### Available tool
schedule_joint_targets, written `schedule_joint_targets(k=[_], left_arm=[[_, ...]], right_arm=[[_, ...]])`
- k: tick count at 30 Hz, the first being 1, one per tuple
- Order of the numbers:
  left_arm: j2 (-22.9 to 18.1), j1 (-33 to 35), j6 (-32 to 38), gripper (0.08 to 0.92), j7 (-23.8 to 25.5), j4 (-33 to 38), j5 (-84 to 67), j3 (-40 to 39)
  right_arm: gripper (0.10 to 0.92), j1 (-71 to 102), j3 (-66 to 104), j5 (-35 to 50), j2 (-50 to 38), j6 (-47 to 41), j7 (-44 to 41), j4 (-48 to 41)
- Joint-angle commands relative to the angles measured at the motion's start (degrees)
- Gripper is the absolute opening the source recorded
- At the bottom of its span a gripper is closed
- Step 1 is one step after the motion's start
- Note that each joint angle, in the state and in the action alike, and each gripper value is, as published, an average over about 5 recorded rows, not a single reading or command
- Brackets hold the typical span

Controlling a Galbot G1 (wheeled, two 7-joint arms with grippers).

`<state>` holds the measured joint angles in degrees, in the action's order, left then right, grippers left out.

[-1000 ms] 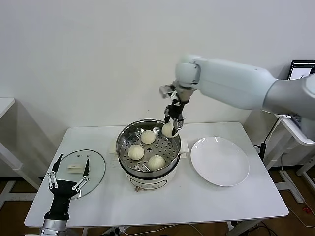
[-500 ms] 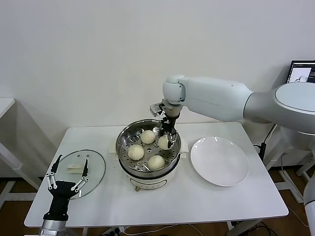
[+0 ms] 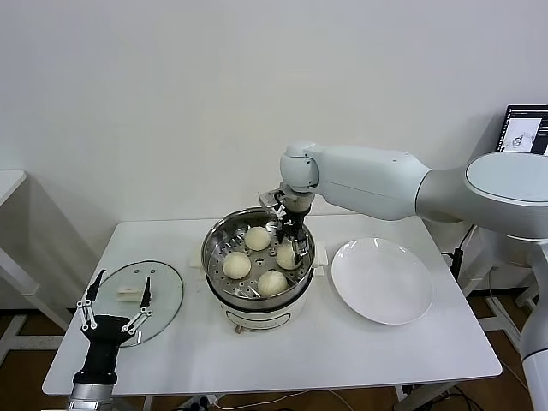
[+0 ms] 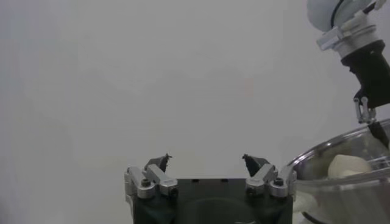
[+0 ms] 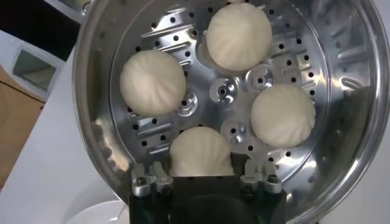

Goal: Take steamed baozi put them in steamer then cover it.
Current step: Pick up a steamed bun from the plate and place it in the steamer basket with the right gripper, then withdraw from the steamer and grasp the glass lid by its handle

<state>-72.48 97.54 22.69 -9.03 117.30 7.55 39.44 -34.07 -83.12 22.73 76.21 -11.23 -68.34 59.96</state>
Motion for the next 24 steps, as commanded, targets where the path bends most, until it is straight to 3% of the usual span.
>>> schedule_joint_targets(k=[1, 8, 11, 14, 20, 24], left_arm=[[0.13, -0.06, -0.34, 0.823, -0.14, 0.06, 0.59, 0.07], [0.31, -0.84, -1.07, 0.823, -0.42, -0.64, 1.16, 0.09], [0.82, -1.59, -2.13, 0.823, -1.23, -1.33, 3.01, 0.36], [1.50, -2.65, -3.91, 0.823, -2.73, -1.96, 5.93, 0.68], [3.09, -4.48, -8.21, 0.823, -6.77, -2.17, 10.39, 0.61], [3.89, -4.91, -9.33, 0.823, -8.54, -1.82, 12.95, 0.32]], right_arm=[[0.819, -0.43, 0.61, -0.94, -0.80, 0.14, 0.20, 0.83], [0.823, -1.38, 5.79, 0.40, -6.36, 1.30, 1.64, 5.39], [0.823, -1.50, 9.54, 3.40, -11.03, 3.32, 8.02, 8.56], [0.823, -0.95, 11.24, 7.36, -16.36, 6.72, 23.21, 13.55], [0.823, 5.41, 12.50, 12.20, -25.09, 16.03, 68.58, 21.78], [0.823, 14.58, 22.10, 13.62, -29.53, 20.46, 85.56, 23.71]])
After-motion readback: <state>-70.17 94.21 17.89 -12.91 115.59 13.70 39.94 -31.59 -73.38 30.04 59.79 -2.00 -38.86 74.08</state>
